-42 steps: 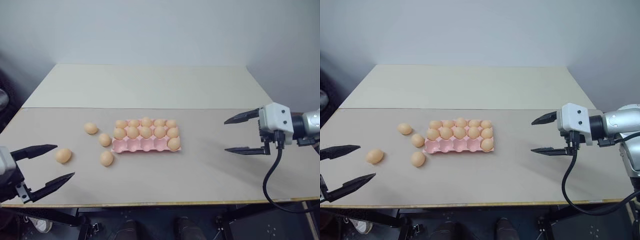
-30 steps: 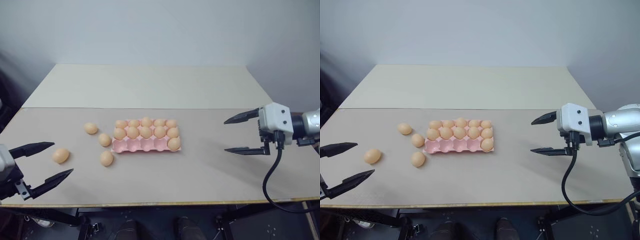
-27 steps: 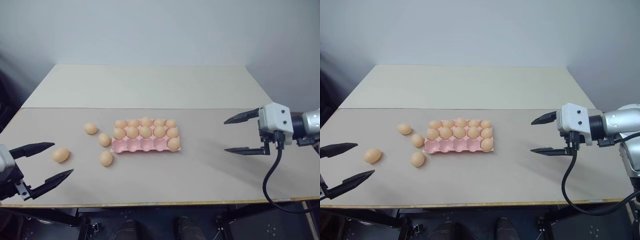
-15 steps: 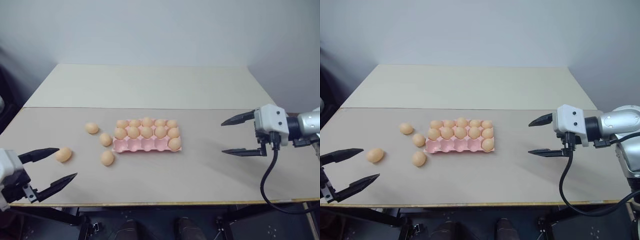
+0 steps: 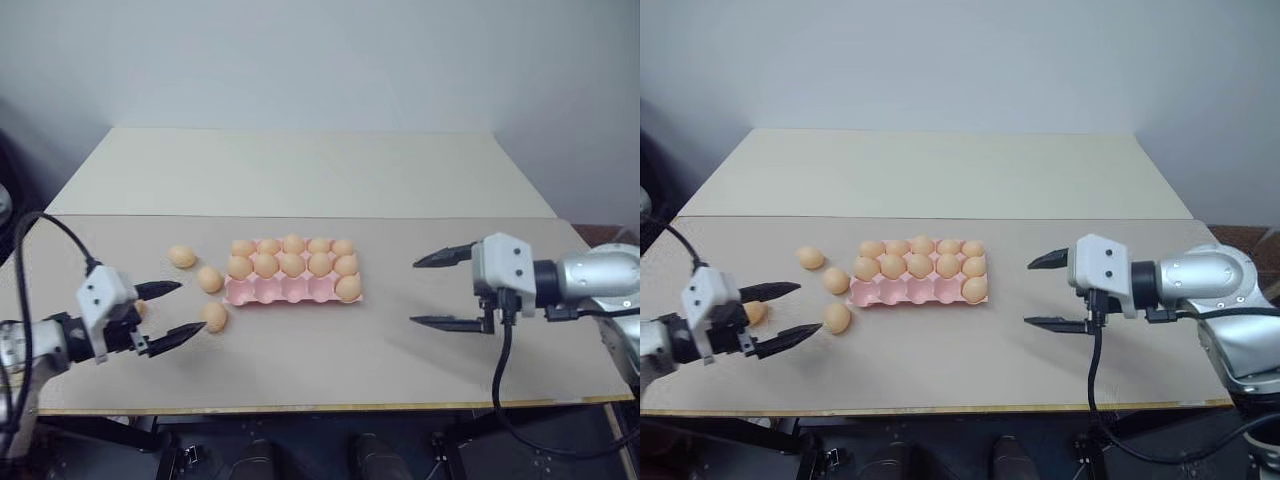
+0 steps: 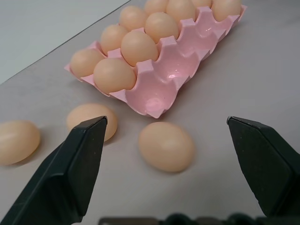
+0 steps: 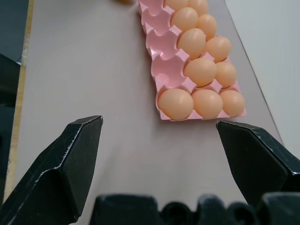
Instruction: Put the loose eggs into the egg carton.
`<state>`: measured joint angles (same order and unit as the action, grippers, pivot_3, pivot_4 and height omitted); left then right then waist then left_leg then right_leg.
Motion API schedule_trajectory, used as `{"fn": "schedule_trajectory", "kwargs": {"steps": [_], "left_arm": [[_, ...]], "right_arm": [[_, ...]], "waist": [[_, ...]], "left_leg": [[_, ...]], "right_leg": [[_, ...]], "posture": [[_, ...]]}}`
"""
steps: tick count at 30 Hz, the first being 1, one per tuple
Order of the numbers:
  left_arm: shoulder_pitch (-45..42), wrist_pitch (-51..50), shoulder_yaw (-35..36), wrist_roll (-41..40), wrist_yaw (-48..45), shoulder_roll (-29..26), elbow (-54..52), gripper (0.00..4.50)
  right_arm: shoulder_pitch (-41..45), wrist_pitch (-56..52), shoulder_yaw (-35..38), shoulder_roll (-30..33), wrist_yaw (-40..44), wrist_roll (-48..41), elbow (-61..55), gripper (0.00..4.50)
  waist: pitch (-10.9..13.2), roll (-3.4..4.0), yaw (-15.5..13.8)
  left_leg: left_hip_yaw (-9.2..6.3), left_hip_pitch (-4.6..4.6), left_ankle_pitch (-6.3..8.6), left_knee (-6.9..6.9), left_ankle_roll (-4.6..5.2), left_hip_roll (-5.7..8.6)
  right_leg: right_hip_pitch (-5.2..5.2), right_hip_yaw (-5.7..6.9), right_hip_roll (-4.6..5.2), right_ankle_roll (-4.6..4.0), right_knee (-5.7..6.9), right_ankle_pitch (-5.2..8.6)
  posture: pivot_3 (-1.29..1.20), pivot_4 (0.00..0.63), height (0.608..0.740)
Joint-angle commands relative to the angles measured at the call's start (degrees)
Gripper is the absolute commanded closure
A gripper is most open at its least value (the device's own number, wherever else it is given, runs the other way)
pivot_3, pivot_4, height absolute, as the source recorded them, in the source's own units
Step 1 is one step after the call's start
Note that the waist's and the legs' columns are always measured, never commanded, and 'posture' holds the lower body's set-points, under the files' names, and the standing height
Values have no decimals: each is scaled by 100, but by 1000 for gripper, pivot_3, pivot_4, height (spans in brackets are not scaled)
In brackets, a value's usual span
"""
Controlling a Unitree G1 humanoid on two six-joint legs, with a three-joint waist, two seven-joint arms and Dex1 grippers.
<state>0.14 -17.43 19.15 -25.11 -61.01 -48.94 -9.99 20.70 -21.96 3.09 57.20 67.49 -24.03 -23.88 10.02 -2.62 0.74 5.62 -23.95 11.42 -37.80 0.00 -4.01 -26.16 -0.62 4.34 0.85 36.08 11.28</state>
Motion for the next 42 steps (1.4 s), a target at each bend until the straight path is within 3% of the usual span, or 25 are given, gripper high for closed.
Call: {"fn": "schedule_trajectory", "kwargs": {"steps": [1,17,23,33,39,42], "left_arm": [[-283,32,-324,158,-22,-54,223,35],[-865,114,-1171,642,131,325,1011,35],[-836,90,-1224,702,248,432,1104,1904],[-360,37,-954,611,207,193,778,1904],[138,-213,53,-509,-397,-64,-31,1904],[-237,-356,28,-960,-542,-14,-333,1904]], "right_arm": [[6,-106,235,13,-156,-134,-258,0],[-248,-70,391,93,-299,-105,-419,0],[-181,-12,362,96,-271,-59,-346,0],[-126,57,292,59,-231,29,-253,0],[-201,53,377,73,-207,-36,-275,0],[-187,50,365,53,-228,-32,-274,0]], "waist": [[0,0,-2],[-1,-1,-9],[-1,-1,-8],[-1,-1,30],[-1,-2,9],[-1,-2,-72]], "left_leg": [[0,0,0,0,0,0],[-3,-1,-1,-1,1,1],[-4,-1,-1,-2,1,1],[-5,1,-1,-2,1,1],[-5,0,0,-1,2,0],[-6,0,0,-2,1,2]], "right_leg": [[-1,0,-1,0,0,0],[2,0,0,3,-1,-1],[3,0,0,9,-1,-5],[3,0,-1,10,0,-5],[0,1,1,2,0,0],[2,5,5,2,0,0]], "posture": [[0,150,740],[0,150,740],[0,150,740],[0,150,740],[0,150,740],[0,150,740]]}}
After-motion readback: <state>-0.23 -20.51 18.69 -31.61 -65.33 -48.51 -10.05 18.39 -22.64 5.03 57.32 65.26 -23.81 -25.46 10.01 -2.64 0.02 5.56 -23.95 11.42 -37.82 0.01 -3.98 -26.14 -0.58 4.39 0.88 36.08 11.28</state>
